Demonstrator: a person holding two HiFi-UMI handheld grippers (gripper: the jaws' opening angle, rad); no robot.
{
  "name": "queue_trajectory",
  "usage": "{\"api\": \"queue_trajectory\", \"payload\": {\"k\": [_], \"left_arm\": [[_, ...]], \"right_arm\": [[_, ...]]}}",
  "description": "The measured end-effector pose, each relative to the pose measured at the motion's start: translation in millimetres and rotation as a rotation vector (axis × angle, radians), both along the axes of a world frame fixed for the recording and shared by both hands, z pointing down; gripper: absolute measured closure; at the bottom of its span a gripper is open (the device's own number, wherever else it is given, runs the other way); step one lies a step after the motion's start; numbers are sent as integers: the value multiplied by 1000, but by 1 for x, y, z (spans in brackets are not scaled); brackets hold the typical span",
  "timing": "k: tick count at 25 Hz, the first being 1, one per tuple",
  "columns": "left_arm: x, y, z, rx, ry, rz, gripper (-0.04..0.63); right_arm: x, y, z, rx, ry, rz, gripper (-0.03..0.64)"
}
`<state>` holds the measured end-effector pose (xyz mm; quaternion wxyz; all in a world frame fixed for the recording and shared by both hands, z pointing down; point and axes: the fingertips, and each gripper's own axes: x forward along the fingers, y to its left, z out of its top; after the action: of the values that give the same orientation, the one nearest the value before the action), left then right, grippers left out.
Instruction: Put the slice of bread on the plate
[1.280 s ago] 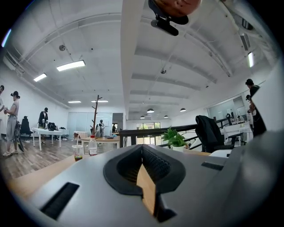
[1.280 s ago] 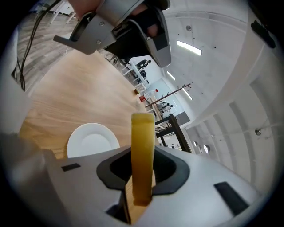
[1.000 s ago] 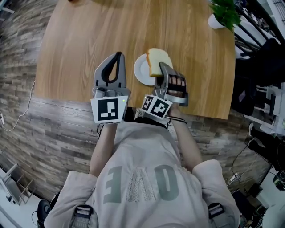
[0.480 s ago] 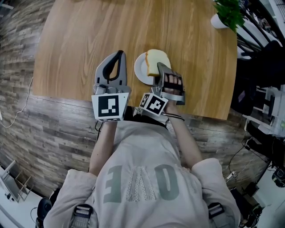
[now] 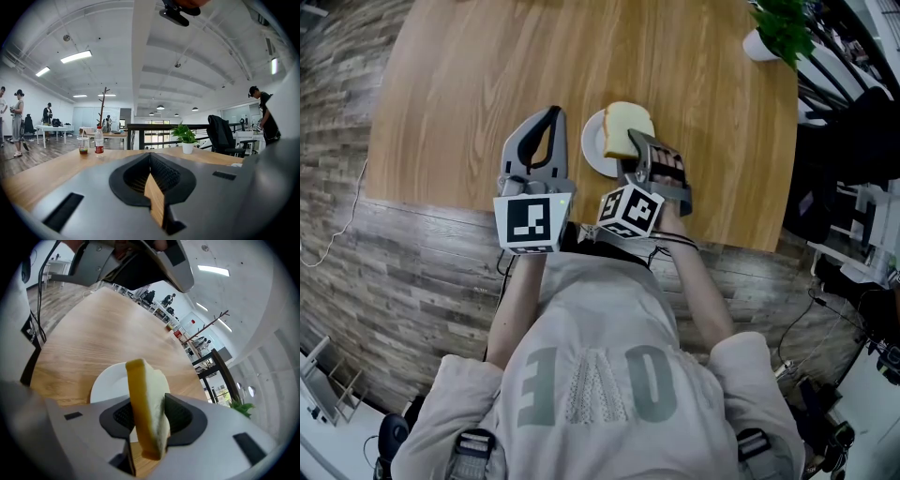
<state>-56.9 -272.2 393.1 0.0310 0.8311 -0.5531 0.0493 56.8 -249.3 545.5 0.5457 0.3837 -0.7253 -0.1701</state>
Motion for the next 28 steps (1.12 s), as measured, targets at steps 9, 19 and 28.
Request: {"api": "queue_trajectory", "payload": {"k": [9,19,28], "left_arm": [[-6,-2,3,-5,-2,-6,588],[-6,-5,4,-15,7,4,588],[-7,-8,3,-11,20,10,588]], "right_arm": [[-5,10,13,-154,-78,-31,358],[-8,19,19,-292,-141,-28,303],[-16,30,5,-356,-175,-70,301]]}}
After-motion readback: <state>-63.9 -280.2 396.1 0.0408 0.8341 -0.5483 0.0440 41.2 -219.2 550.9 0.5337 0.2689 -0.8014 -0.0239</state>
